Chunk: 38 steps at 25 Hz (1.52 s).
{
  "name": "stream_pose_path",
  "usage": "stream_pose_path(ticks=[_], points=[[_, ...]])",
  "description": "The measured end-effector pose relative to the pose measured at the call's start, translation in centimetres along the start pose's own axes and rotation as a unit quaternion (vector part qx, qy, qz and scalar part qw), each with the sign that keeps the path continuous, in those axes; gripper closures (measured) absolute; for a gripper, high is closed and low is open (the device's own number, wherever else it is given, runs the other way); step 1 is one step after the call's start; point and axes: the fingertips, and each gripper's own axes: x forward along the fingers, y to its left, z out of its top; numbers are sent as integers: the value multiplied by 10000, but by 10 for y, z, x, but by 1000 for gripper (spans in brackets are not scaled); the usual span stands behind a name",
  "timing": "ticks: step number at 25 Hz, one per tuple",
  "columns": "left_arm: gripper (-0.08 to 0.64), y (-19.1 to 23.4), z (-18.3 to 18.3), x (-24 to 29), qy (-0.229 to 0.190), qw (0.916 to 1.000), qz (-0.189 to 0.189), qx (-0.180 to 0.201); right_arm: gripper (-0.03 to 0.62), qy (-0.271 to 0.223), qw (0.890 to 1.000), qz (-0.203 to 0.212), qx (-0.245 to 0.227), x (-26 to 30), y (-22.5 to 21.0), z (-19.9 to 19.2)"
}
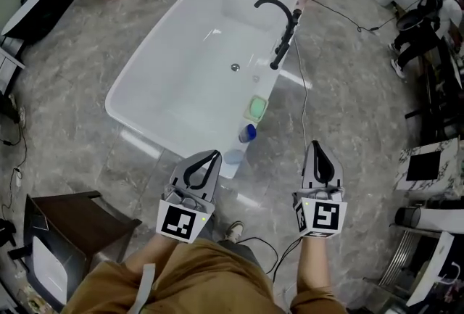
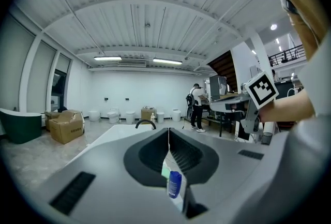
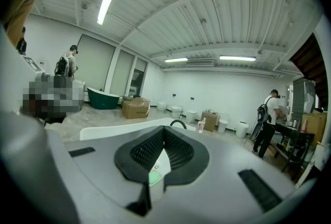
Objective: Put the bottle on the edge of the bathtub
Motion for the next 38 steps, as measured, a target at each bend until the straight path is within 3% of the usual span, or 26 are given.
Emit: stream_pose_path(ticks=[19, 31, 38], points=[[549, -8, 65, -33, -400, 9991, -163, 50, 588, -767, 9968, 42, -220, -91, 1, 104], [549, -6, 98, -53, -626, 9976, 121, 268, 588, -1015, 9946, -118, 174, -126, -16, 116], [549, -7, 109, -63, -679, 9968, 239, 356, 588, -1211, 9925, -44, 125, -138, -18, 129]])
